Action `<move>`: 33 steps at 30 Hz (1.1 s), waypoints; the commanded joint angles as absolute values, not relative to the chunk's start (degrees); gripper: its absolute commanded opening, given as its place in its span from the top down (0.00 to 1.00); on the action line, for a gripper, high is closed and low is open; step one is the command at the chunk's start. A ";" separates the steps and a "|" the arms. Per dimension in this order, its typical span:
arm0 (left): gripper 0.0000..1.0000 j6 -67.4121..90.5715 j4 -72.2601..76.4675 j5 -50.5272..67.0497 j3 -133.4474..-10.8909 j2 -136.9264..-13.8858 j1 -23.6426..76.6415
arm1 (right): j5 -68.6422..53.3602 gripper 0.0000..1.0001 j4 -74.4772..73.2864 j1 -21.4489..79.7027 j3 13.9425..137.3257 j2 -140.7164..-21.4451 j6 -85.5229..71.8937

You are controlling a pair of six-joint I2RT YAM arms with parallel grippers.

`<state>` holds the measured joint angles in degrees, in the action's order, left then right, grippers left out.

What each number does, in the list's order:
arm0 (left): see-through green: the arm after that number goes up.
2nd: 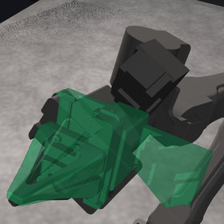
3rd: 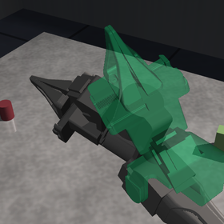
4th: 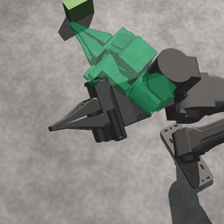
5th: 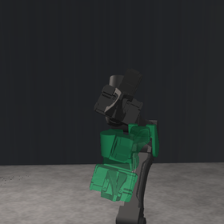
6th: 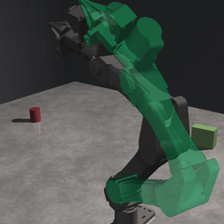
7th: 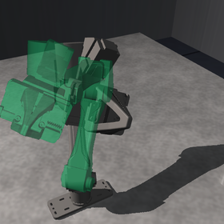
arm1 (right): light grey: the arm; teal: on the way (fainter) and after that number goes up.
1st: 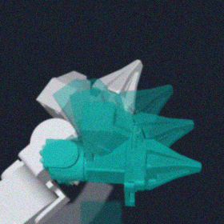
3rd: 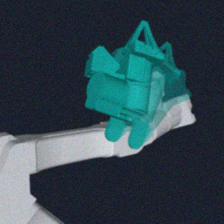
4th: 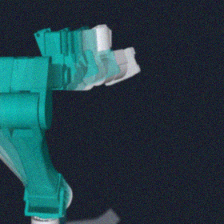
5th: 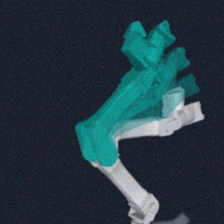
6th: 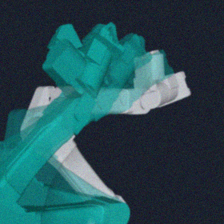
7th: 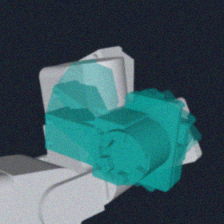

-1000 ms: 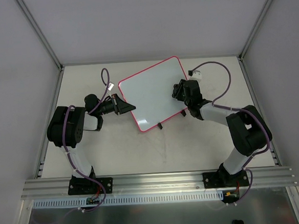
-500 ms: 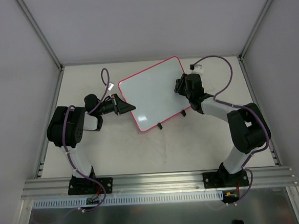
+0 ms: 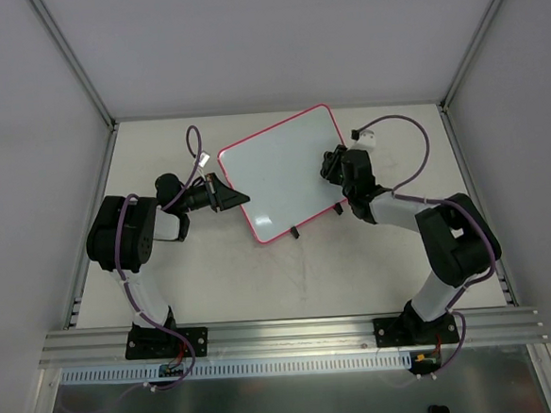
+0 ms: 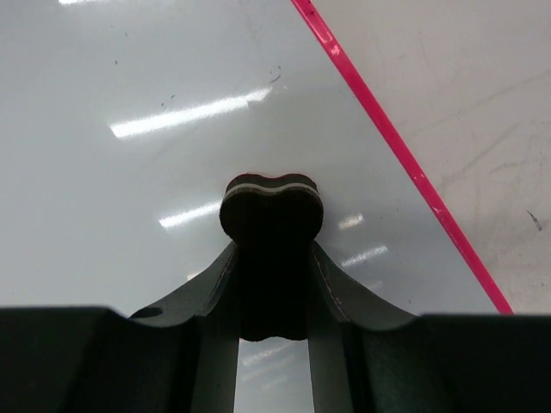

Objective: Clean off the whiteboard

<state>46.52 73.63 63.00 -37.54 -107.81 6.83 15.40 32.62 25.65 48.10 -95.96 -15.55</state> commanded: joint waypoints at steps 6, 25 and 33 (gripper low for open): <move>1.00 43.68 96.33 66.45 -37.44 -106.08 7.47 | 15.82 1.00 30.15 31.90 43.33 -96.15 -16.17; 1.00 43.86 96.33 66.09 -37.62 -106.35 7.47 | 21.62 1.00 3.99 36.39 40.51 -68.66 -13.36; 1.00 44.03 96.15 66.00 -37.79 -106.79 7.47 | 14.96 1.00 -13.43 36.65 41.84 -68.64 -11.52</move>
